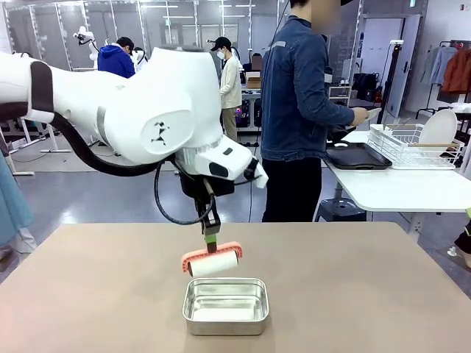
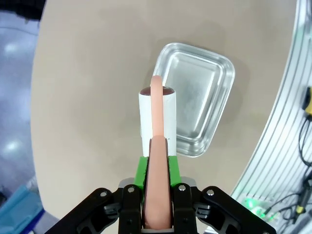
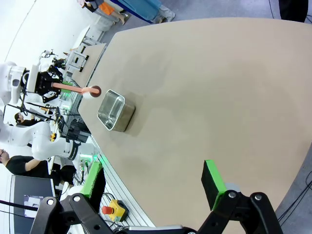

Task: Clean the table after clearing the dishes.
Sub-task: Place the Lint Roller back on top of the Airtight Container.

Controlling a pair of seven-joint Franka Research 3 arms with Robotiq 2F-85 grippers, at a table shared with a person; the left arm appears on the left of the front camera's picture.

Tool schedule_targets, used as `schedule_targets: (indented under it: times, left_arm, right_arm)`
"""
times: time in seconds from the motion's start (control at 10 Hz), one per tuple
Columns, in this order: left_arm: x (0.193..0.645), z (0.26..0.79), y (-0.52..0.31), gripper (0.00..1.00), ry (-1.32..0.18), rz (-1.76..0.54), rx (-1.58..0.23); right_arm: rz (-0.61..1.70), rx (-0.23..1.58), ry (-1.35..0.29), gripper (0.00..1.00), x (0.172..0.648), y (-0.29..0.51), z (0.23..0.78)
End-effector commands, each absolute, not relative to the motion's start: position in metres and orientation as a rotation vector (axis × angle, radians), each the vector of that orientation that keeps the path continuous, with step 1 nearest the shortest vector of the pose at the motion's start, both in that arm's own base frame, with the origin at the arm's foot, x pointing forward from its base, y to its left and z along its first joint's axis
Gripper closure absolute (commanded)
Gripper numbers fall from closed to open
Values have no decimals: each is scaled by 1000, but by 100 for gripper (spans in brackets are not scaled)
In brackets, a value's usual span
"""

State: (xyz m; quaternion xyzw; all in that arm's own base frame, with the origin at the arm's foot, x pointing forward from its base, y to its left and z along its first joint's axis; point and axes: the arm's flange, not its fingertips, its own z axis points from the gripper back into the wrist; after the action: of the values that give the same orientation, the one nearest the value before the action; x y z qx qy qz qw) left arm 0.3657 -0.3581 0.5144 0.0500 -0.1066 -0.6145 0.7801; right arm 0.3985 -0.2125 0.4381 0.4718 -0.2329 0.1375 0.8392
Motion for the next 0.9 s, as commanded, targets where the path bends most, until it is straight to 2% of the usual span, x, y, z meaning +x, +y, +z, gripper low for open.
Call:
schedule_targets:
  times: [0.0,0.2,0.5,0.8]
  left_arm:
    - [361,497,-361,79,-225,-1445,86]
    - [368,472,-371,79,-107,-1482,49]
    - [383,453,-382,79,-155,-1545,-11]
    - [407,441,-387,79,-93,-1635,1]
  right_arm:
    - [269,988,-478,0,395,-210,442]
    - [269,988,-478,0,395,-210,442]
    - [269,988,-478,0,395,-210,442]
    - [269,988,-478,0,395,-210,442]
